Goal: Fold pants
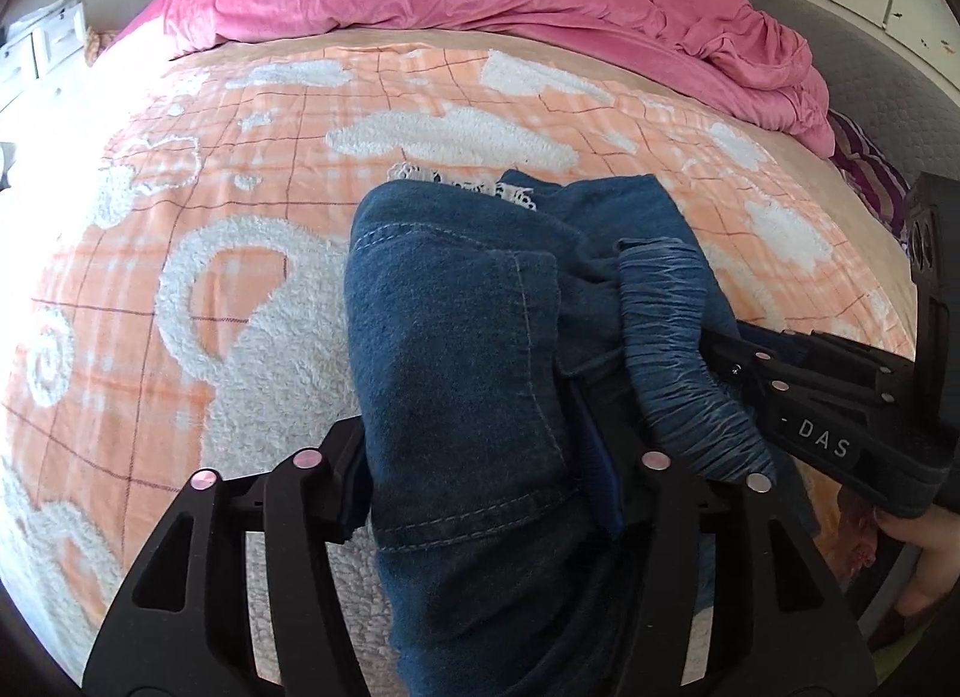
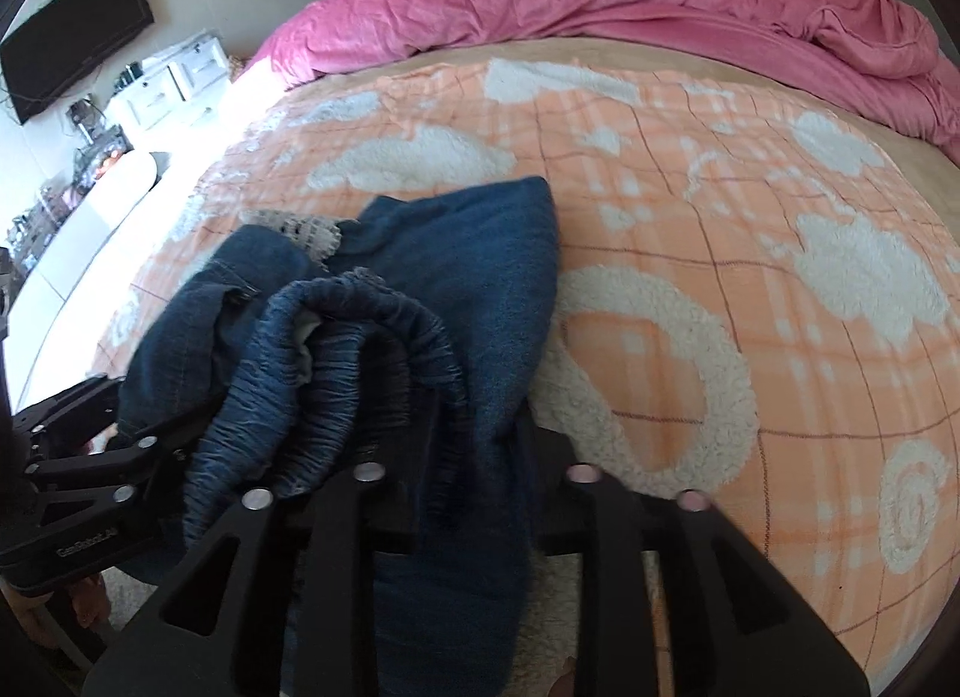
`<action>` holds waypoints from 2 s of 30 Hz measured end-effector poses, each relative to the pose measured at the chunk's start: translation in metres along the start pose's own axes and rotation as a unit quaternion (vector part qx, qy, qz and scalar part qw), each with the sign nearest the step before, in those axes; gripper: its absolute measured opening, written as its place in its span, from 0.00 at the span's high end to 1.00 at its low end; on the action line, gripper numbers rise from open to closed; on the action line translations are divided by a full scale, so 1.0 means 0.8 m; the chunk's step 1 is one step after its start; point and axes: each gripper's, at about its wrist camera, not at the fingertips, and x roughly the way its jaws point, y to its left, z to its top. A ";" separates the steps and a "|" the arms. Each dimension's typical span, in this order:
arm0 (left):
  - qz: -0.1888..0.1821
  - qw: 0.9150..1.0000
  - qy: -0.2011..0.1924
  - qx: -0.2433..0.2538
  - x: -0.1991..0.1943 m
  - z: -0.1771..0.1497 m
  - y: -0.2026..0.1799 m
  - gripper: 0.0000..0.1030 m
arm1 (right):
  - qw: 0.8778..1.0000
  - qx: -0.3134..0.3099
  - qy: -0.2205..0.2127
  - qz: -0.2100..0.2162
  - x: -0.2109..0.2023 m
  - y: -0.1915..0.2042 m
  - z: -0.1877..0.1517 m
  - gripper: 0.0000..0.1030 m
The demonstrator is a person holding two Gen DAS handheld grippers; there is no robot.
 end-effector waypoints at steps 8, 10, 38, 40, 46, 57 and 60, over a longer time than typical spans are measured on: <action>-0.003 1.000 0.008 -0.013 0.000 -0.008 0.008 0.39 | 1.000 0.020 0.001 -0.008 -0.008 -0.009 -0.014 0.58; -0.001 1.000 0.008 -0.016 -0.004 -0.013 0.010 0.37 | 1.000 0.027 0.002 -0.011 -0.012 -0.012 -0.017 0.55; 0.013 0.998 -0.046 -0.050 -0.121 -0.043 0.015 0.10 | 0.995 0.037 -0.078 -0.051 -0.146 -0.006 -0.051 0.15; 0.017 0.997 -0.055 -0.044 -0.132 -0.042 0.010 0.09 | 0.994 0.036 -0.093 -0.051 -0.158 -0.003 -0.051 0.10; 0.016 0.996 -0.073 -0.039 -0.161 -0.041 0.000 0.09 | 0.992 0.027 -0.117 -0.042 -0.187 0.007 -0.052 0.05; 0.023 0.995 -0.095 -0.028 -0.207 -0.058 -0.020 0.09 | 0.989 0.022 -0.143 -0.031 -0.241 0.027 -0.073 0.05; 0.026 0.994 -0.100 -0.023 -0.218 -0.067 -0.026 0.09 | 0.988 0.014 -0.149 -0.033 -0.254 0.034 -0.082 0.05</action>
